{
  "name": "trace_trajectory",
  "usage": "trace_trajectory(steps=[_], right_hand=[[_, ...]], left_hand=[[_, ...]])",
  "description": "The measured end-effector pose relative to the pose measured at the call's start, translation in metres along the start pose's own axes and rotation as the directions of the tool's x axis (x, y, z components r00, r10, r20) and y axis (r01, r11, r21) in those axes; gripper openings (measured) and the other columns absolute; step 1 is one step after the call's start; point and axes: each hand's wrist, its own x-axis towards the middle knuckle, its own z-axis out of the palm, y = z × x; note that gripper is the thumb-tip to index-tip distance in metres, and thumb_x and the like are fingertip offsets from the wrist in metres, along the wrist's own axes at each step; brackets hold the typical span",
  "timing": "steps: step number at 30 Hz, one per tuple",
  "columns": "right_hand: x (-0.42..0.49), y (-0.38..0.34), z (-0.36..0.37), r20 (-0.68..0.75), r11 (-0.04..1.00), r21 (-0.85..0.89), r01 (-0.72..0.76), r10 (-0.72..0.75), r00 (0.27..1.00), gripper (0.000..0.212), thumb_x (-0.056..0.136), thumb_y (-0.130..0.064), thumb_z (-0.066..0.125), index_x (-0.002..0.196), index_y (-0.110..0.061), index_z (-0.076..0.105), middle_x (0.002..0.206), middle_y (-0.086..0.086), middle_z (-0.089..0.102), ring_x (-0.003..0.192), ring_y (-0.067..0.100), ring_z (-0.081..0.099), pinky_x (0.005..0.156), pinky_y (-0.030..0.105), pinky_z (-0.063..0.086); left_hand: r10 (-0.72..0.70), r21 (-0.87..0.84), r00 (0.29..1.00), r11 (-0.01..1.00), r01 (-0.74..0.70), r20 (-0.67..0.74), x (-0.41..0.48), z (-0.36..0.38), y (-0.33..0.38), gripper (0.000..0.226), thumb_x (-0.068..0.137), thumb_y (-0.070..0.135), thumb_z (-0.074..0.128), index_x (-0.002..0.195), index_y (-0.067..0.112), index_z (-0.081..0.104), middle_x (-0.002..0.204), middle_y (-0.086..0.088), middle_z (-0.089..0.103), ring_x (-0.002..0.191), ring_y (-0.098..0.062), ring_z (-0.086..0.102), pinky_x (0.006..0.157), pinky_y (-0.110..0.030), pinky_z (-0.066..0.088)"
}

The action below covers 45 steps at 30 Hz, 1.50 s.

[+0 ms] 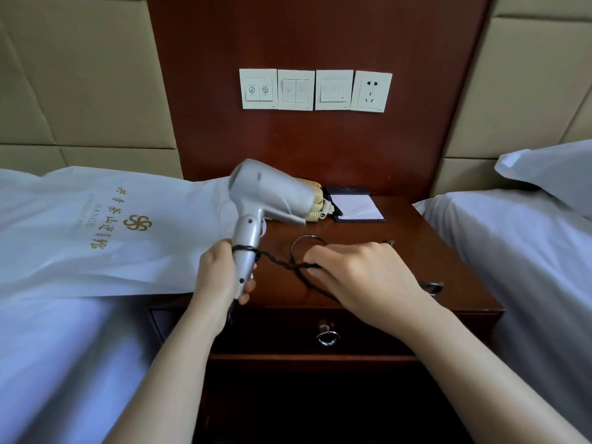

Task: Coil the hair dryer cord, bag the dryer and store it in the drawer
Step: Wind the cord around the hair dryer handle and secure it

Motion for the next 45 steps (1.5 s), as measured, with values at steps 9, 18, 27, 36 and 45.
trace_trajectory(steps=[9, 18, 27, 36, 45], right_hand=[[0.009, 0.011, -0.008, -0.193, 0.998, -0.013, -0.062, 0.058, 0.979, 0.022, 0.088, -0.030, 0.045, 0.081, -0.018, 0.061, 0.061, -0.001, 0.061, 0.049, 0.026, 0.057, 0.036, 0.027, 0.035], [0.014, -0.004, -0.006, -0.176, 0.998, 0.049, 0.031, -0.022, 0.984, 0.014, 0.088, -0.024, 0.050, 0.084, -0.018, 0.062, 0.062, -0.004, 0.060, 0.048, 0.021, 0.054, 0.035, 0.028, 0.034], [0.013, -0.017, 0.000, -0.072, 0.978, 0.206, -0.013, 0.029, 0.997, 0.029, 0.087, -0.035, 0.041, 0.087, -0.018, 0.064, 0.063, -0.002, 0.066, 0.054, 0.025, 0.061, 0.041, 0.036, 0.045], [0.011, -0.015, 0.001, 0.022, 0.935, 0.345, -0.082, 0.079, 0.997, 0.035, 0.092, -0.037, 0.034, 0.095, -0.019, 0.063, 0.064, -0.001, 0.064, 0.052, 0.020, 0.054, 0.046, 0.035, 0.042], [0.008, -0.004, 0.003, 0.087, 0.867, 0.401, -0.295, 0.285, 0.955, 0.030, 0.096, -0.031, 0.044, 0.072, -0.015, 0.052, 0.055, 0.003, 0.061, 0.052, 0.025, 0.061, 0.065, 0.040, 0.051]], left_hand=[[0.370, 0.525, 0.904, 0.737, -0.427, 0.215, -0.028, 0.012, 0.006, 0.034, 0.082, 0.051, 0.056, 0.088, 0.018, 0.049, 0.065, 0.002, 0.052, 0.062, -0.017, 0.053, 0.056, -0.032, 0.037], [0.232, 0.682, 0.937, 0.642, -0.350, 0.262, -0.034, 0.020, 0.000, 0.054, 0.070, 0.075, 0.047, 0.073, 0.021, 0.044, 0.062, 0.002, 0.051, 0.057, -0.017, 0.050, 0.054, -0.031, 0.036], [0.290, 0.805, 0.931, 0.486, -0.342, 0.220, -0.033, 0.032, 0.001, 0.026, 0.088, 0.021, 0.030, 0.100, 0.015, 0.052, 0.091, -0.011, 0.063, 0.078, -0.031, 0.048, 0.071, -0.035, 0.039], [-0.020, 0.472, 0.951, 0.871, -0.135, 0.308, -0.029, 0.029, 0.001, 0.020, 0.094, 0.025, 0.037, 0.097, 0.015, 0.053, 0.095, -0.010, 0.061, 0.088, -0.029, 0.062, 0.058, -0.034, 0.055], [0.292, 0.603, 0.950, 0.740, -0.298, 0.112, -0.023, 0.016, 0.000, 0.038, 0.094, 0.047, 0.033, 0.072, 0.017, 0.041, 0.069, -0.008, 0.052, 0.070, -0.037, 0.055, 0.064, -0.044, 0.050]])
